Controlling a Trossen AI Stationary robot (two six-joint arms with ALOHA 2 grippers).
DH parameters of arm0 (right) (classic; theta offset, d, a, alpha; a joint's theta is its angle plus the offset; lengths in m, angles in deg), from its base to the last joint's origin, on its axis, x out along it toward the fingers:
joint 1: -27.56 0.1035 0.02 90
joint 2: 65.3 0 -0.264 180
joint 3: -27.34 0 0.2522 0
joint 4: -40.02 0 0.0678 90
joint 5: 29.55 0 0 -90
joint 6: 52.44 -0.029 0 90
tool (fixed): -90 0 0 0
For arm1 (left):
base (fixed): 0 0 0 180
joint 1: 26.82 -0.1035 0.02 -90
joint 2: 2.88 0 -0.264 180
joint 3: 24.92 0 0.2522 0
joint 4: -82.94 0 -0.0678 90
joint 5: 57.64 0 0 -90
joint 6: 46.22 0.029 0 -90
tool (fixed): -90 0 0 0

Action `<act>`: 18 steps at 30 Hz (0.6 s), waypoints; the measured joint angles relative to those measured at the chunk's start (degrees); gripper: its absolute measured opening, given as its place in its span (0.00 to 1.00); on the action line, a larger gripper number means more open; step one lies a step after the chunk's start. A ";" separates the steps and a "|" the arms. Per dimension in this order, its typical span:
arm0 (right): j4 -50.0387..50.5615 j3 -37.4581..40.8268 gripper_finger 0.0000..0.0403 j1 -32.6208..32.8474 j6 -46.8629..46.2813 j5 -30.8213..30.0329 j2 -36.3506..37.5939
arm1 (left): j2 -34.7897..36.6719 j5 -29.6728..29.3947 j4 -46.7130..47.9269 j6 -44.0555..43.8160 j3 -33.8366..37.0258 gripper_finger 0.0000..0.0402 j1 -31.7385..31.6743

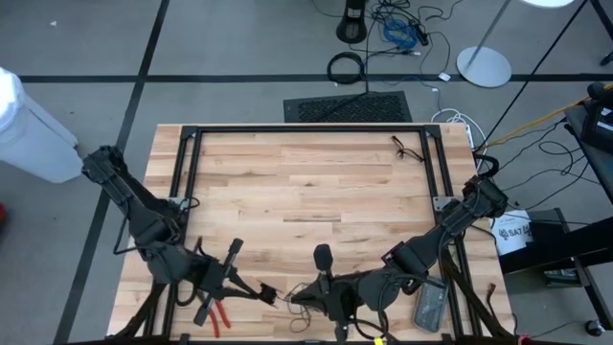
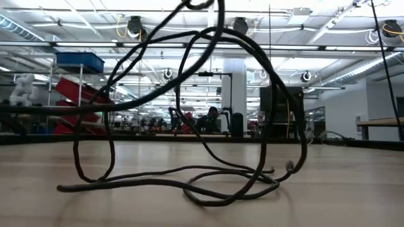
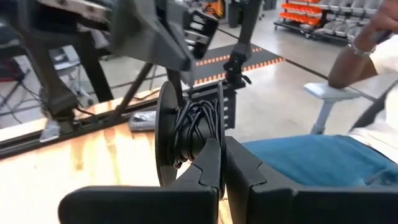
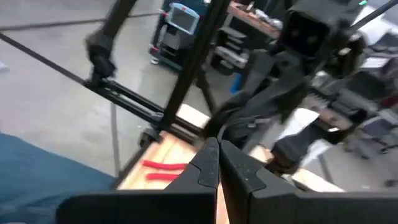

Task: Coil cords
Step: Coil the black wire onto the black spool

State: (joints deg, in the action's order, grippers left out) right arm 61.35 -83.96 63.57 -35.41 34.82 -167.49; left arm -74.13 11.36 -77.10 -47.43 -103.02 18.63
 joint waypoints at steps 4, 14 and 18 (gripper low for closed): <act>-0.21 0.00 0.00 -0.02 3.75 -3.01 0.00 | -0.94 2.99 -0.06 -0.02 0.00 0.02 -1.43; -0.63 0.00 0.00 -1.57 7.73 -2.69 0.00 | -3.10 10.76 -1.83 -0.07 0.00 0.02 -5.60; -1.16 0.00 0.00 -2.43 8.78 -2.57 -0.65 | -3.46 12.51 -2.41 -0.06 0.00 0.02 -6.67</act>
State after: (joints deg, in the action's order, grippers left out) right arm 60.19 -83.96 61.14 -26.63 32.25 -168.14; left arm -77.58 23.87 -79.51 -47.49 -103.02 11.96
